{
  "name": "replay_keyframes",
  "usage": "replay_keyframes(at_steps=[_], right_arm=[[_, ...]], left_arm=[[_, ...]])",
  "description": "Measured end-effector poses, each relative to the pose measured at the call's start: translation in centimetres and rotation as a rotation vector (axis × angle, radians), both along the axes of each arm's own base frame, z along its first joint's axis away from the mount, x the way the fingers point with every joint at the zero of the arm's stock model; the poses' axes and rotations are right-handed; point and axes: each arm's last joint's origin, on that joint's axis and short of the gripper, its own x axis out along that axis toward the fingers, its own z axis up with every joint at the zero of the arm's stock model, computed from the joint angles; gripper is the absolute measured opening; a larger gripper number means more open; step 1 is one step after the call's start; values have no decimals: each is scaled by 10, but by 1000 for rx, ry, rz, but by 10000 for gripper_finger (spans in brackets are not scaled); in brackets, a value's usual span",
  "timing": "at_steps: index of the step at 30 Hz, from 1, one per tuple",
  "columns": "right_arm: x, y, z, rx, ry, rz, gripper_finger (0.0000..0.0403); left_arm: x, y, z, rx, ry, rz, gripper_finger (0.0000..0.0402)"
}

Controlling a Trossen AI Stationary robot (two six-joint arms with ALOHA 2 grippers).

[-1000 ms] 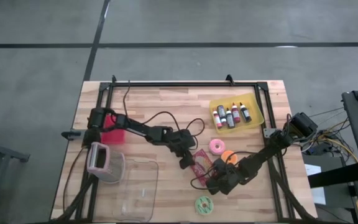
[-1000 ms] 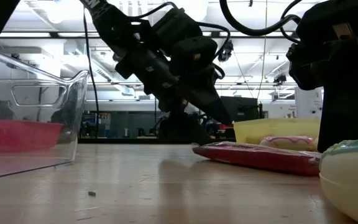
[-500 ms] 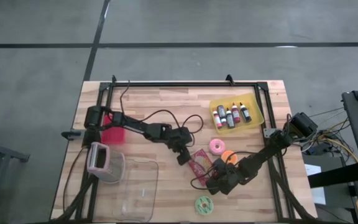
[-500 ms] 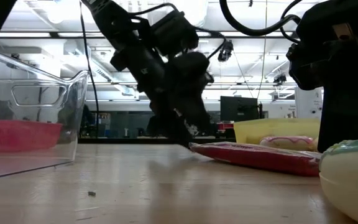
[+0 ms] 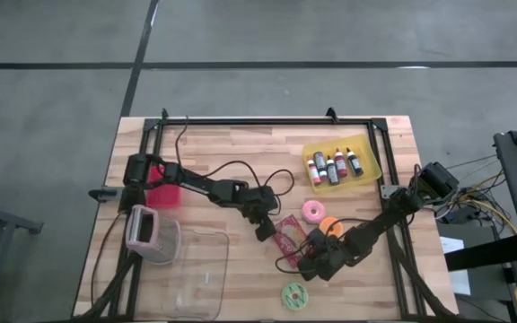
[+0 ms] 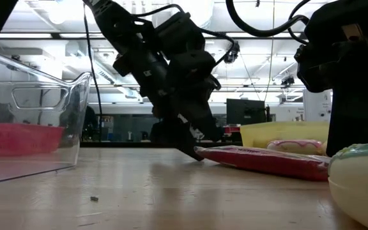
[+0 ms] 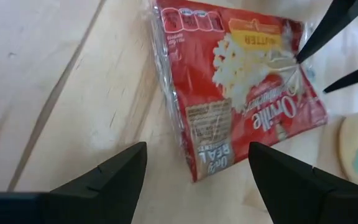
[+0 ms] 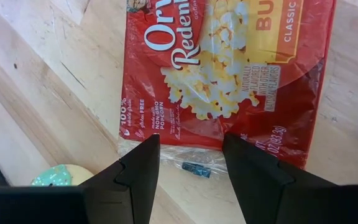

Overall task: Pick & Place Food Item
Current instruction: Put the popcorn pack into the transparent bin

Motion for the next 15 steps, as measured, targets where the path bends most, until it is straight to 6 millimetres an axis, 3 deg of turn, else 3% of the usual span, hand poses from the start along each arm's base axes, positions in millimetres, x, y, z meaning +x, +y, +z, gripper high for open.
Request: replay_keyframes(at_steps=[5,15], right_arm=[[0,0,0,0,0,0,178],[0,0,0,0,0,0,178]], left_arm=[[5,-2,-8,-80,-21,-49,289],[9,-12,-6,-139,-87,-87,289]])
